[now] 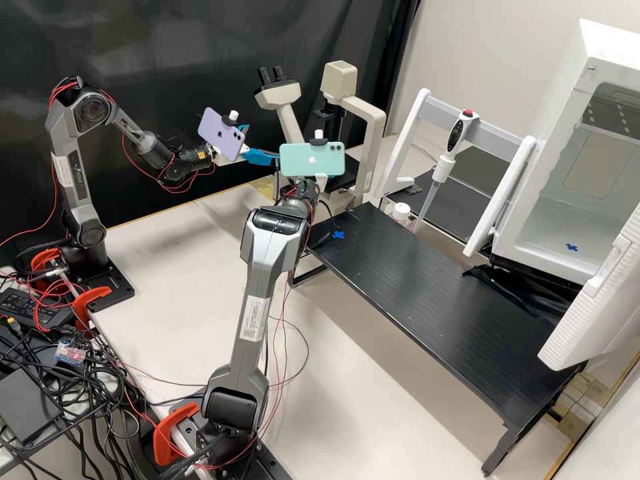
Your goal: Move the petri dish to the microscope
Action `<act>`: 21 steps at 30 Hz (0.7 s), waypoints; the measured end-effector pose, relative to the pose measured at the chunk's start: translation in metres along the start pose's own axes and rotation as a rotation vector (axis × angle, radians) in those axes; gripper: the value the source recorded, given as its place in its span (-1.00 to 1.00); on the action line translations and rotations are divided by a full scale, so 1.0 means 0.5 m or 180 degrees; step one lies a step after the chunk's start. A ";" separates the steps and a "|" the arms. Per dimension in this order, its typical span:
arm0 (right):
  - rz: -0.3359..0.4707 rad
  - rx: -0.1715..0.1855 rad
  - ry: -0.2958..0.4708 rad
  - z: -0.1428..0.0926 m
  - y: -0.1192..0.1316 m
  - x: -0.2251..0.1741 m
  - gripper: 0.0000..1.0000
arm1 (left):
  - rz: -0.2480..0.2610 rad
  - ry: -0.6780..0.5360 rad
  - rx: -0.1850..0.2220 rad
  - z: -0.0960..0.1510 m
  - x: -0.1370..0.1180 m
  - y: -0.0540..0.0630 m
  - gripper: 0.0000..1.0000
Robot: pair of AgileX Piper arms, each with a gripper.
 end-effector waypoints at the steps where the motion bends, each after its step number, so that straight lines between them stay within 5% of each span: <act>1: -0.0010 0.0043 -0.0026 0.005 -0.005 0.008 -1.00 | 0.0000 0.0000 0.0000 0.000 0.000 0.000 1.00; 8: -0.0034 0.0258 -0.0118 0.027 -0.021 0.049 -1.00 | 0.0000 0.0000 0.0000 0.000 0.000 0.000 1.00; 9: -0.0028 0.0296 -0.0124 0.030 -0.021 0.052 1.00 | 0.0000 0.0000 0.0000 0.000 0.000 0.000 1.00; 13: -0.0039 0.0392 -0.0167 0.038 -0.017 0.056 1.00 | 0.0000 0.0000 0.0000 0.000 0.000 0.000 1.00; 21: -0.0114 0.0367 -0.0146 0.049 -0.012 0.055 1.00 | 0.0000 0.0000 0.0000 0.000 0.000 0.000 1.00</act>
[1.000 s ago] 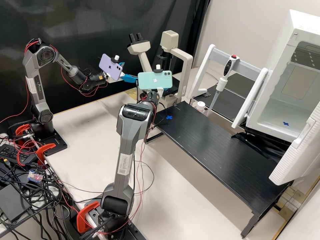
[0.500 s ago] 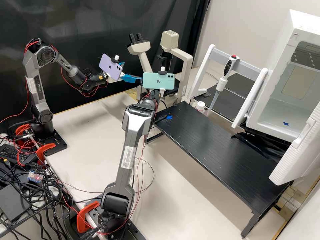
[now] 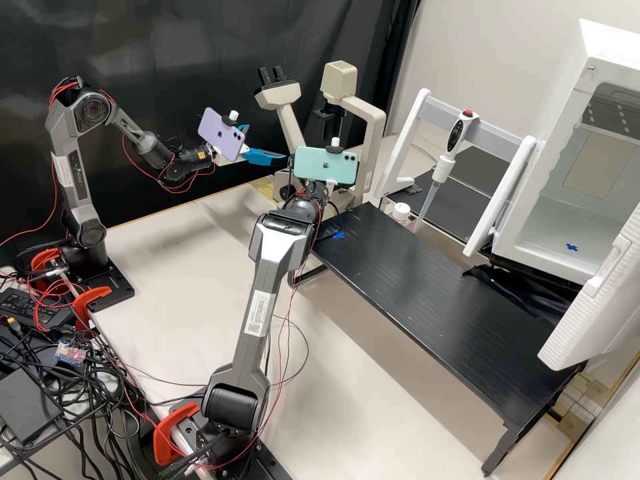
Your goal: Move the petri dish to the microscope
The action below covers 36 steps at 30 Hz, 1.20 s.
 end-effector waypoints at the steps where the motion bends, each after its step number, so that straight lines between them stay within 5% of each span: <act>1: -0.0012 0.0005 0.0002 0.002 0.000 0.000 1.00 | 0.0000 0.0000 0.0000 0.000 0.000 0.000 1.00; 12: -0.0131 0.0024 0.0068 0.009 -0.004 -0.041 1.00 | 0.0000 0.0000 0.0000 0.000 0.000 0.000 1.00; 23: -0.0038 0.0055 0.0187 0.011 0.022 -0.206 1.00 | 0.0000 0.0000 0.0000 0.000 0.000 0.000 1.00; 29: 0.0301 0.0061 0.0405 0.024 0.049 -0.349 1.00 | 0.0000 0.0000 0.0000 0.000 0.000 0.000 1.00; 33: 0.0733 -0.0041 0.0665 0.057 0.080 -0.465 1.00 | 0.0000 0.0000 0.0000 0.000 0.000 0.000 1.00; 36: 0.1072 -0.0016 0.0617 0.085 0.101 -0.531 1.00 | 0.0000 0.0000 0.0000 0.000 0.000 0.000 1.00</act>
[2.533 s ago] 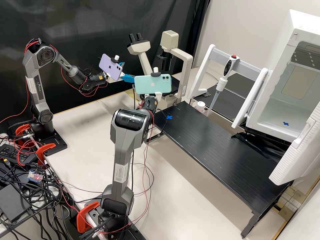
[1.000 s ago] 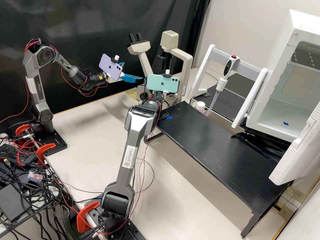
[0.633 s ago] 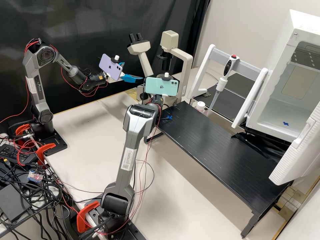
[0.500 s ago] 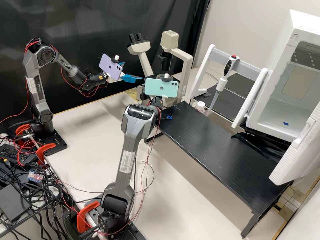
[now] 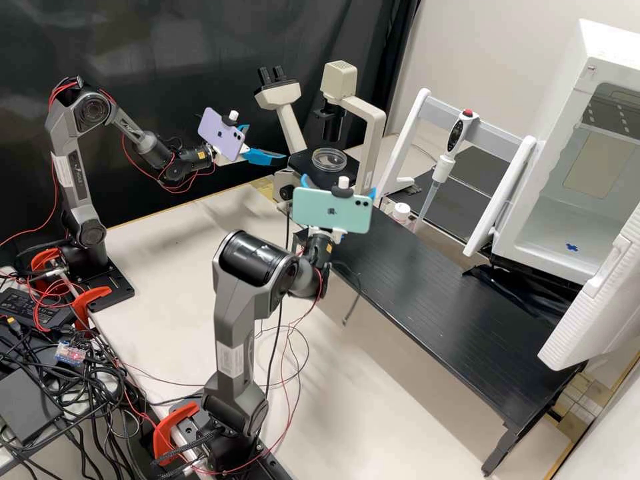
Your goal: Move the petri dish to the microscope
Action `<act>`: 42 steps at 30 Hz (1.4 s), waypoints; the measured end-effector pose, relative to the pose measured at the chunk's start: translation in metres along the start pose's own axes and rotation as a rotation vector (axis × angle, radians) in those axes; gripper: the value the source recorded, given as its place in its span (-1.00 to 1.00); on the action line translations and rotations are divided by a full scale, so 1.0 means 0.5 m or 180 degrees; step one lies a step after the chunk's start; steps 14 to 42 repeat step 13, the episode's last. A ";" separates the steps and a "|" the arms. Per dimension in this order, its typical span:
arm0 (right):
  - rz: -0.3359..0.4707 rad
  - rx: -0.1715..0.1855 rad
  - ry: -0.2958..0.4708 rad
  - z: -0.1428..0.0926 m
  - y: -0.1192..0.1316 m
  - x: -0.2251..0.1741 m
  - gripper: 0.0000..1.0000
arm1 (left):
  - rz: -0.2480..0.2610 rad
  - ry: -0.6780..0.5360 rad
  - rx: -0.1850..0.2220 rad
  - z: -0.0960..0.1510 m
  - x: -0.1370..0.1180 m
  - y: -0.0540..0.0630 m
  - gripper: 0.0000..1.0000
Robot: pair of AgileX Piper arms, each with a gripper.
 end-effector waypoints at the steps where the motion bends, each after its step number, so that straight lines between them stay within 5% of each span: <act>1: 0.0155 -0.0011 -0.0040 0.009 0.016 -0.027 1.00 | 0.0000 0.0000 0.0000 0.000 0.000 0.000 1.00; 4: 0.0463 -0.0068 -0.0384 0.041 0.052 -0.091 1.00 | 0.0000 0.0000 0.0000 0.000 0.000 0.000 1.00; 8: 0.0966 0.0048 -0.0964 0.083 0.081 -0.149 1.00 | 0.0000 0.0000 0.0000 0.000 0.000 0.000 1.00; 13: 0.1306 0.0076 -0.1384 0.126 0.110 -0.194 1.00 | 0.0000 0.0000 0.0000 0.000 0.000 0.000 1.00; 42: 0.1306 0.0076 -0.1384 0.126 0.110 -0.194 1.00 | 0.0000 0.0000 0.0000 0.000 0.000 0.000 1.00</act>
